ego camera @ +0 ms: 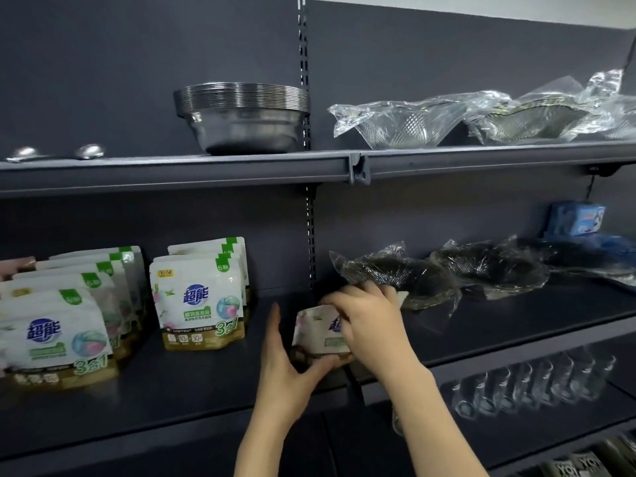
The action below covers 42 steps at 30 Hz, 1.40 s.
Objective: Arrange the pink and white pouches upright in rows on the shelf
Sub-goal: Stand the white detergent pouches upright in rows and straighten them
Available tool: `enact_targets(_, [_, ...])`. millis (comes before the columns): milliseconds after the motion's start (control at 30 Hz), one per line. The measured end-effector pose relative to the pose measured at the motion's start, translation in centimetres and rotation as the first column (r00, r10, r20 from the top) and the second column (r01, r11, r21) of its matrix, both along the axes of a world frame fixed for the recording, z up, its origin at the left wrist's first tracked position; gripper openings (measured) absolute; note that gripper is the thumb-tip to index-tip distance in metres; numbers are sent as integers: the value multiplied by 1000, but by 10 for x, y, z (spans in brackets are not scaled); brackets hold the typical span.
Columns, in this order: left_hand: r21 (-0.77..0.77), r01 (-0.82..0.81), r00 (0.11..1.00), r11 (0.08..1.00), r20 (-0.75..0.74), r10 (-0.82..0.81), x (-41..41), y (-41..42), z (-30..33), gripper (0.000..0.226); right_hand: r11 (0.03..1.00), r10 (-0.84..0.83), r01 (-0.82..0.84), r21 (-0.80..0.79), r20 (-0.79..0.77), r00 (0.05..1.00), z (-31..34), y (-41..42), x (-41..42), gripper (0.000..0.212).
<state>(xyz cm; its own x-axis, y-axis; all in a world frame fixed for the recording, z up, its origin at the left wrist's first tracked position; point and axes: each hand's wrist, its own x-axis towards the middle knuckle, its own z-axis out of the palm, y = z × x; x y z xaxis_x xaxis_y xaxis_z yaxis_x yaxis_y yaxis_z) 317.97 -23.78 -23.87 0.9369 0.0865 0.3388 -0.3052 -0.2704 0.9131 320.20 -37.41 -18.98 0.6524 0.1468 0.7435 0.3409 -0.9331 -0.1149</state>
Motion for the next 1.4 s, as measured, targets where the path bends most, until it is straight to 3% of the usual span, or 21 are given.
enact_targets(100, [-21,-17,1000,1000,-6,17,-2,-4,2,72,987,142,-147,62,79,987,2,9,-5,34])
enact_targets(233, [-113,-132,989,985,-76,124,-2,6,1,25,916,354,-353,193,30,935,1,12,0,39])
enact_targets(333, [-217,-156,986,964,-86,140,-2,8,0,15,871,400,-380,311,0,917,0,19,7,34])
enact_targets(433, [-392,-220,975,893,-127,184,-2,9,2,17,910,276,-263,322,6,961,-7,27,15,51])
enact_targets(500, [-536,-237,971,810,-159,179,1,14,7,21,908,227,-160,387,-133,965,-16,28,17,78])
enact_targets(567, [-592,-255,967,765,-170,191,5,22,13,25,837,310,-88,540,-336,889,-25,29,16,104])
enact_targets(633, [-607,-265,964,749,-167,206,8,30,18,26,698,499,-66,713,-419,759,-33,28,14,119])
enact_targets(700, [-599,-265,964,755,-149,220,11,38,21,27,607,641,-79,791,-428,637,-40,30,14,108])
enact_targets(767, [-576,-272,962,771,-133,240,13,47,22,27,615,662,-93,783,-449,600,-44,37,17,88])
enact_targets(967, [-406,-327,941,853,-54,335,23,83,21,29,743,503,-72,665,-484,716,-48,84,26,91])
enact_targets(1167, [-245,-384,923,890,-104,370,31,124,12,45,747,467,-64,662,-453,759,-55,136,31,76])
enact_targets(1400, [-289,-324,946,901,-123,301,38,164,3,51,738,422,5,675,-466,777,-73,182,36,70])
